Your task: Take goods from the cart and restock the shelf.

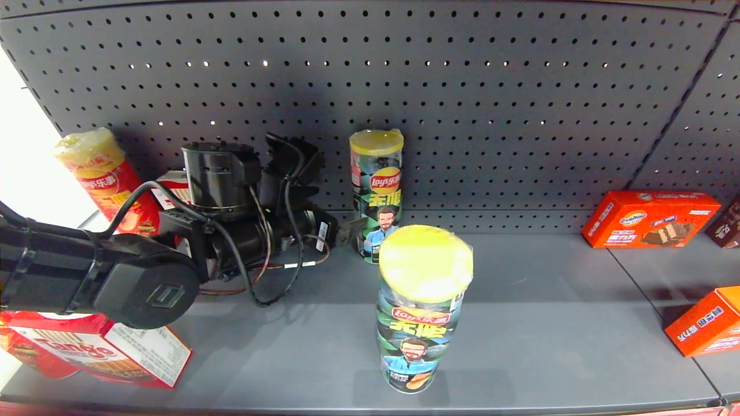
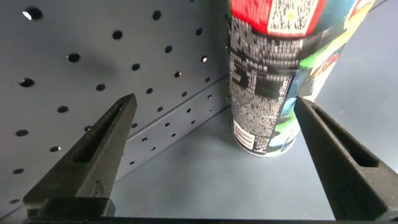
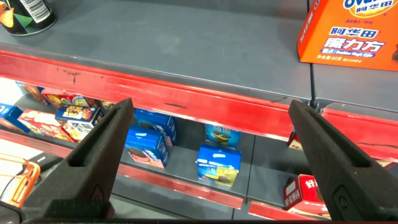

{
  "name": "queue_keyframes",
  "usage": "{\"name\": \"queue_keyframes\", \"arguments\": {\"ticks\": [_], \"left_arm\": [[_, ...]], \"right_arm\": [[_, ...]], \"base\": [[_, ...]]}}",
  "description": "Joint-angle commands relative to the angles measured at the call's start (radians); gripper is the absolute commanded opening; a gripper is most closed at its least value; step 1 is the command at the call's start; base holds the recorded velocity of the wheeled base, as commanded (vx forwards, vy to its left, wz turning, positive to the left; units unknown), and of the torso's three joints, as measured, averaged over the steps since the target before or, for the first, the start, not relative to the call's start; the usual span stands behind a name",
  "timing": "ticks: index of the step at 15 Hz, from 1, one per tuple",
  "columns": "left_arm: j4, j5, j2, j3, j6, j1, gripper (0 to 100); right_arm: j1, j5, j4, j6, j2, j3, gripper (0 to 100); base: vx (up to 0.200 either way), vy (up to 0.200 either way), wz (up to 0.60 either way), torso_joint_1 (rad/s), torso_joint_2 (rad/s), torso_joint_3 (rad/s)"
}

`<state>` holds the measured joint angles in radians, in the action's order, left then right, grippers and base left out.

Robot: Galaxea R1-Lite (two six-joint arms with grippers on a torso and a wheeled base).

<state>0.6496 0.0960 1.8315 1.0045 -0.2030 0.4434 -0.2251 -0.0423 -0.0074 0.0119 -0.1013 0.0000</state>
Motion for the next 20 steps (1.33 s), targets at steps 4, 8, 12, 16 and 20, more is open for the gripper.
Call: {"name": "queue_keyframes", "arguments": {"ticks": [4,8,12,16,20], "left_arm": [[0.001,-0.001,0.009,0.013,0.000,-0.014,100],[0.001,-0.010,0.008,0.013,0.000,-0.025,100],[0.005,-0.032,0.002,0.002,-0.003,-0.031,100],[0.005,-0.101,0.000,-0.001,-0.052,-0.031,100],[0.004,-0.114,-0.001,0.005,-0.052,-0.029,100]], "right_arm": [[0.000,-0.001,0.000,0.000,-0.002,0.000,100],[0.000,-0.001,0.000,0.000,-0.002,0.000,100],[0.000,-0.001,0.000,0.000,-0.002,0.000,100],[0.000,-0.001,0.000,0.000,-0.002,0.000,100],[0.000,-0.001,0.000,0.000,-0.002,0.000,100]], "base": [[0.000,0.000,0.00,0.000,0.00,0.000],[0.000,0.000,0.00,0.000,0.00,0.000],[0.000,0.000,0.00,0.000,0.00,0.000],[0.000,0.000,0.00,0.000,0.00,0.000],[0.000,0.000,0.00,0.000,0.00,0.000]]}}
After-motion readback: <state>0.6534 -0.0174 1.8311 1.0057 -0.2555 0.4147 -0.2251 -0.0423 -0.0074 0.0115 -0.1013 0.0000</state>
